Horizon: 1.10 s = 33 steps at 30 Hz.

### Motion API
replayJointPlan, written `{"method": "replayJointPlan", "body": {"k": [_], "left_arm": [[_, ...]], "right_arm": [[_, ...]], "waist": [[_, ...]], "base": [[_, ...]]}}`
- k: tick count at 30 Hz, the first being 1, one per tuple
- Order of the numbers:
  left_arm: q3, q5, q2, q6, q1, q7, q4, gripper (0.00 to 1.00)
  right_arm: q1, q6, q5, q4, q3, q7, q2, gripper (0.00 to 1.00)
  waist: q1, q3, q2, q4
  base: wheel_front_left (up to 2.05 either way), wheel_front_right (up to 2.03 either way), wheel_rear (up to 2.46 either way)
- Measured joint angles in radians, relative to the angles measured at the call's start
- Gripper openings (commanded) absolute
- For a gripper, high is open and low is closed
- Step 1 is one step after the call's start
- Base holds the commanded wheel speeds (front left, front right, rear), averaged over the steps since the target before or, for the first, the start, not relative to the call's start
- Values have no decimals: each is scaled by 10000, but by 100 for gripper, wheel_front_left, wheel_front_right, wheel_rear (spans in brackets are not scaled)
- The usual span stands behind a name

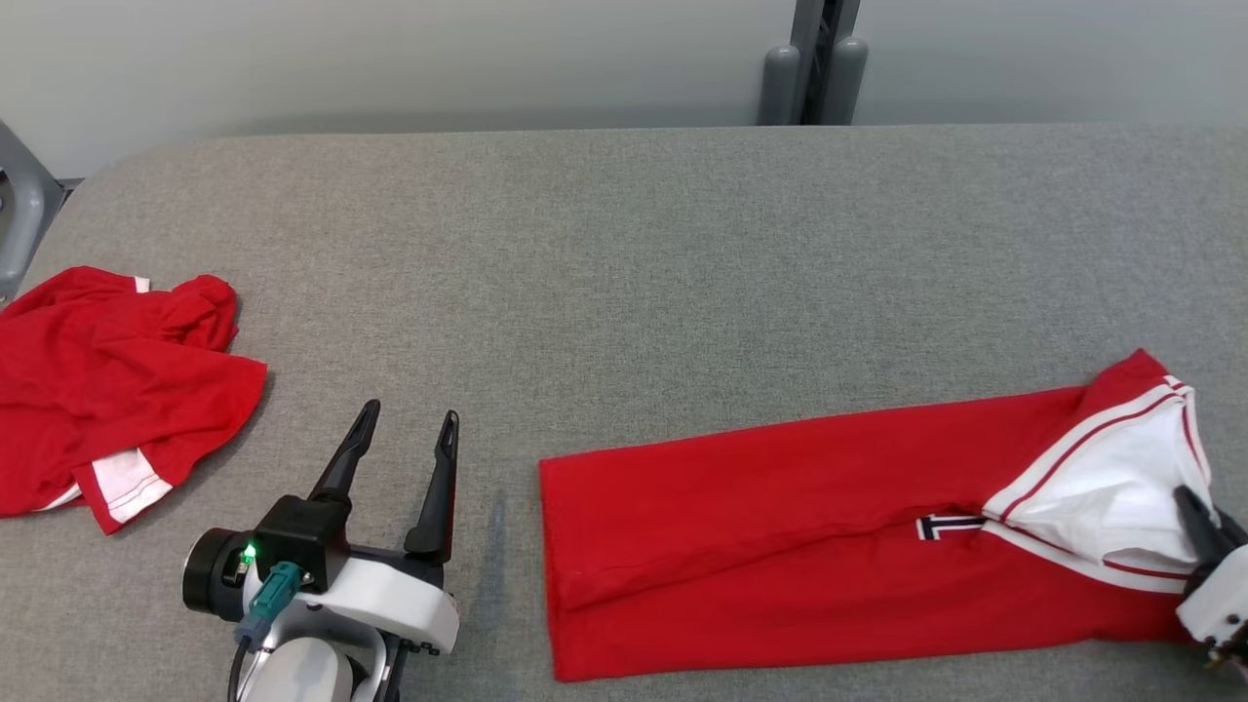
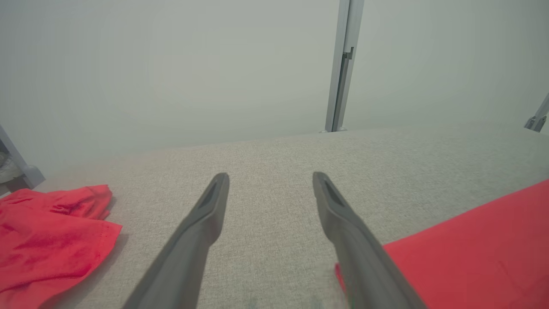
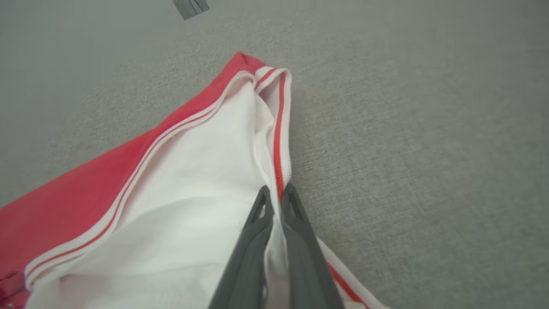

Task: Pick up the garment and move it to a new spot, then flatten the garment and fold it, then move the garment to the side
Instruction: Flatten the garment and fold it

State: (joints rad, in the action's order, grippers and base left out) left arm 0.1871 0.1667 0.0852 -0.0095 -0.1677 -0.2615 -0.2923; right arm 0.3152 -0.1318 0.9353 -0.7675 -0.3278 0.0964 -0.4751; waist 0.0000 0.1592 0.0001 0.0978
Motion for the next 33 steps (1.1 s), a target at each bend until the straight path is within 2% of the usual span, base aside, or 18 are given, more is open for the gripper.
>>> {"method": "replayJointPlan", "body": {"k": [7, 15, 26, 33], "left_arm": [[-151, -94, -65, -84, -5, 0, -8, 100], [-299, -113, -192, -136, -8, 0, -21, 100], [-577, -157, -284, -173, 196, 0, -31, 100], [-729, -167, -313, -247, 220, 0, -6, 100]], "right_arm": [[513, 8, -109, -761, 211, 10, -928, 0], [744, 10, 84, -82, -69, -397, -993, 0], [198, 12, 679, 2759, -249, -2173, -631, 0], [-520, 12, 725, 4474, 435, -3453, 303, 0]], "waist": [[0, 61, 0, -50], [0, -4, 0, -299], [0, -427, 0, -902], [0, -641, 0, -1102]], "base": [[0, 0, 0], [0, 0, 0], [0, 0, 0], [0, 0, 0]]}}
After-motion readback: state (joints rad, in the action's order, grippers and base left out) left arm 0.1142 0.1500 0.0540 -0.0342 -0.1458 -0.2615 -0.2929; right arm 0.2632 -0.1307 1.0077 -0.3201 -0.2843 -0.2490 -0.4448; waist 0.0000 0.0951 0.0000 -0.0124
